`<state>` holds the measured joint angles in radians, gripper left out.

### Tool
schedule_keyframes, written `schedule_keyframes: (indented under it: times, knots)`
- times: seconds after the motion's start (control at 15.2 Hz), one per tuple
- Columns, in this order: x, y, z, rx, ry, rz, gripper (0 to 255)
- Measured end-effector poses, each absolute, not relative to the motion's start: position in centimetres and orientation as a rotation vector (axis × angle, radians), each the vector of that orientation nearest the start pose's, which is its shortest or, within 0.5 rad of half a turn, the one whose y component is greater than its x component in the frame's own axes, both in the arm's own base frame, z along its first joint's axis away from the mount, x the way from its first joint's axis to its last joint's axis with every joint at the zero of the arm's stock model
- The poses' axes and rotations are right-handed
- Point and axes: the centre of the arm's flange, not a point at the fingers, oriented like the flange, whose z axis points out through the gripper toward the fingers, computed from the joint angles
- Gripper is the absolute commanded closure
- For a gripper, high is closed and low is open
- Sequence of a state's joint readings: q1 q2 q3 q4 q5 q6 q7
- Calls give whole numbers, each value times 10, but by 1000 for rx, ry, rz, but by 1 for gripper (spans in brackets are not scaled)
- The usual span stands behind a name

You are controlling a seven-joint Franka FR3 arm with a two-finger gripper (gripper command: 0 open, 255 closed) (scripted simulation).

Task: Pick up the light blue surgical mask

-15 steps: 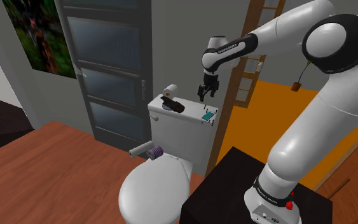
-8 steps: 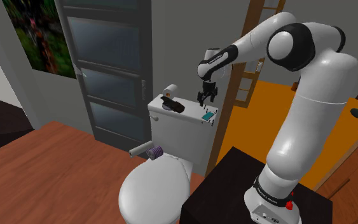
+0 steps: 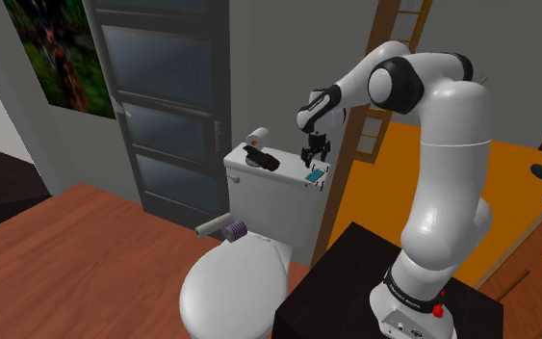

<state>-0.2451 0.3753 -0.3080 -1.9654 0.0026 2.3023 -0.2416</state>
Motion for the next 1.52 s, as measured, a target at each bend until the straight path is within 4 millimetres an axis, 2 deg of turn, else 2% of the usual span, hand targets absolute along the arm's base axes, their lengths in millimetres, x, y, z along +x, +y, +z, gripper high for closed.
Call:
schedule_keyframes:
  times: [0.46, 0.53, 1.19, 1.52]
  knots:
    - [523, -321, 253, -3199, 480, 103, 0]
    - [523, -320, 250, -3199, 480, 103, 255]
    - [524, -320, 248, -3199, 480, 102, 255]
    - [523, -320, 269, -3199, 480, 102, 255]
